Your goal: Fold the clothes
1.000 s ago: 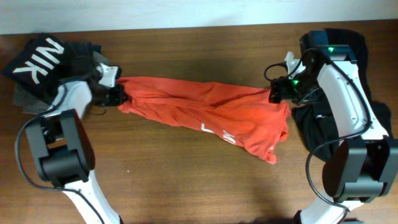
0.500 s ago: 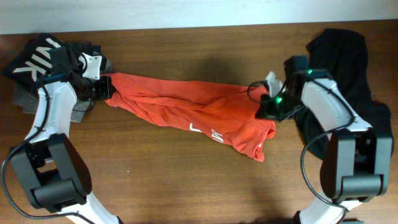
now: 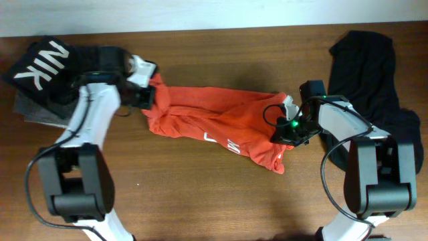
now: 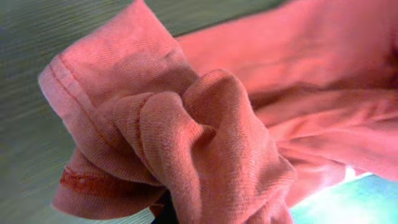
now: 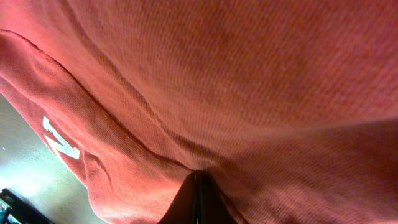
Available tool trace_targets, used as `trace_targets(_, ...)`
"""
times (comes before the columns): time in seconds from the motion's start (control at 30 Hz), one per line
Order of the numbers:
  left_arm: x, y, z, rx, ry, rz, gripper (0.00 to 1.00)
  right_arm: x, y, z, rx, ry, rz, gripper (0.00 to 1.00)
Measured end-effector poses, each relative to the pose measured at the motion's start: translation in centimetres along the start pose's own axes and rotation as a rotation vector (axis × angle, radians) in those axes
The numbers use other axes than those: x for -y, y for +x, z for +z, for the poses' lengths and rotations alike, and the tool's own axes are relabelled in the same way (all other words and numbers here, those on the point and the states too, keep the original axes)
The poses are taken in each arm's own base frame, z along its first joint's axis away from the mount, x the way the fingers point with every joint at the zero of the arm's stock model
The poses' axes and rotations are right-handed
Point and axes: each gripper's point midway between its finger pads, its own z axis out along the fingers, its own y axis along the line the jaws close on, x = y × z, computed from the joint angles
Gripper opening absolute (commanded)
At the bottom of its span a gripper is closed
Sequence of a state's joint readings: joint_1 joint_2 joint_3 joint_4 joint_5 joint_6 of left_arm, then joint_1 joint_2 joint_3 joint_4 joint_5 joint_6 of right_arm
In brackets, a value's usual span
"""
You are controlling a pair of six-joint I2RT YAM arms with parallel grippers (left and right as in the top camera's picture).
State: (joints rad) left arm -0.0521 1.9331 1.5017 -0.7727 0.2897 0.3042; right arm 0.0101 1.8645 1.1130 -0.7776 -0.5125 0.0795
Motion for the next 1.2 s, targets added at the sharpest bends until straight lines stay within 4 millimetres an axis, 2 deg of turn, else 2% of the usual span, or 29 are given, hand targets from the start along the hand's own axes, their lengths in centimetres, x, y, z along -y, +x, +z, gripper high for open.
trace_targets(0.13,4.4,-0.6,1.1,-0.023,0.022,0.106,0.01,0.0,0.0,0.0,0.0,-0.002,0.0,0.04)
trace_targets(0.2,6.5,-0.8,1.6,-0.034,0.03,0.155,0.05,0.0,0.0,0.0,0.0,-0.002,0.0,0.04)
trace_targets(0.33,9.6,-0.8,2.3,-0.05,0.04,0.225,0.09,0.0,0.0,0.0,0.0,-0.002,0.0,0.04)
trace_targets(0.47,11.7,-0.5,3.6,-0.07,0.052,0.273,0.13,0.0,0.0,0.0,0.0,-0.002,0.0,0.04)
trace_targets(0.6,13.1,0.3,5.7,-0.107,0.065,0.295,0.16,0.0,0.0,0.0,0.0,-0.002,0.0,0.04)
trace_targets(0.7,13.7,0.0,6.5,-0.092,0.067,0.285,0.18,0.0,0.0,0.0,0.0,-0.002,0.0,0.04)
trace_targets(0.73,13.7,-0.4,6.6,-0.079,0.065,0.281,0.23,0.0,0.0,0.0,0.0,-0.002,0.0,0.04)
trace_targets(0.77,13.8,-0.6,6.6,-0.071,0.065,0.276,0.38,0.0,0.0,0.0,0.0,-0.002,0.001,0.04)
trace_targets(0.87,14.0,-1.1,6.7,-0.051,0.064,0.259,0.67,0.0,0.0,0.0,0.0,-0.002,0.0,0.04)
trace_targets(0.9,14.0,-1.0,6.7,-0.053,0.064,0.25,0.71,0.0,0.0,0.0,0.0,-0.002,0.001,0.04)
trace_targets(1.03,14.4,-1.6,6.1,-0.051,0.072,0.212,0.74,0.0,0.0,0.0,0.0,-0.002,0.001,0.04)
trace_targets(1.2,15.5,-3.7,3.7,-0.033,0.109,0.196,0.74,0.0,0.0,0.0,-0.001,-0.003,0.003,0.04)
